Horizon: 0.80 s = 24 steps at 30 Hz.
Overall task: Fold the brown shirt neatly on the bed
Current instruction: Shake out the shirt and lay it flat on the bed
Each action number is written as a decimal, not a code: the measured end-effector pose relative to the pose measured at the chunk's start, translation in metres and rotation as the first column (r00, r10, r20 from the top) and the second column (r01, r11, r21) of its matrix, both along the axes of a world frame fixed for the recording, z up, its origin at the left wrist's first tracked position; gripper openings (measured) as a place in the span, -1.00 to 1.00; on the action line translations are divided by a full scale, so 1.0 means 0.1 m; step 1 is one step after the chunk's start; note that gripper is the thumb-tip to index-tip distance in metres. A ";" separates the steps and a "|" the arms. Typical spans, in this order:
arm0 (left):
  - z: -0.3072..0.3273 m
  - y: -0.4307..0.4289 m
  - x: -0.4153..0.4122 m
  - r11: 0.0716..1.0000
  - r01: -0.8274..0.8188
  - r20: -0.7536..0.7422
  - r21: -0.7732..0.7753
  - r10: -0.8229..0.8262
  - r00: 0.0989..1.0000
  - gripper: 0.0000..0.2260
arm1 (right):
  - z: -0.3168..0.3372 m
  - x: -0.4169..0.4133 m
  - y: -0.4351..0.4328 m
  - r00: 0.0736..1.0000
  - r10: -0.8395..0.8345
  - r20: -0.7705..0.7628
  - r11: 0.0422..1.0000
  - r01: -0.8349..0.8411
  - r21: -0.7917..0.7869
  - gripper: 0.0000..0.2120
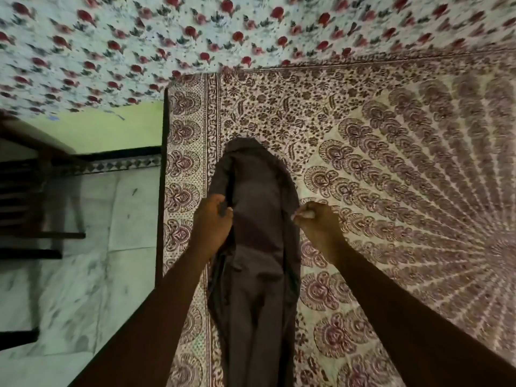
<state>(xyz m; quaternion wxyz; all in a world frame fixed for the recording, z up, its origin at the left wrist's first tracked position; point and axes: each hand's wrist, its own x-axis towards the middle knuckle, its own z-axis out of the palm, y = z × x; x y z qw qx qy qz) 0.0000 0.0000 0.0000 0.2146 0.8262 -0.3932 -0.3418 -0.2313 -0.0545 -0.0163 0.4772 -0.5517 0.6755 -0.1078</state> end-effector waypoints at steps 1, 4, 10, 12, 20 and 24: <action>-0.13 -0.09 0.08 0.999 -0.028 0.003 0.020 0.028 1.000 -0.67 | -0.10 0.05 -0.08 1.000 0.008 -0.013 1.000 -0.008 0.011 -0.88; -0.46 -0.33 0.30 0.987 -0.098 -0.009 0.125 0.100 0.995 -0.66 | -0.40 0.25 -0.43 0.997 0.003 -0.077 0.999 0.001 0.052 -0.65; -1.18 -0.55 0.64 0.947 -0.256 -0.113 0.195 0.281 0.953 -0.58 | -0.89 0.53 -0.90 0.997 -0.049 -0.063 0.993 0.055 0.101 -0.59; -1.14 -0.59 0.59 0.941 -0.279 -0.222 0.191 0.318 0.922 -0.70 | -0.93 0.53 -0.93 0.996 -0.090 -0.015 0.987 0.091 0.135 -0.76; -0.26 -0.24 0.43 0.991 -0.093 -0.269 -0.099 0.064 0.961 -0.89 | -0.16 0.01 -0.52 0.919 -0.217 0.329 0.976 0.208 0.064 -0.80; 0.43 0.08 0.41 0.983 0.103 -0.106 -0.153 -0.119 0.987 -0.77 | 0.69 -0.42 -0.27 0.950 -0.116 0.290 0.987 0.143 -0.072 -0.79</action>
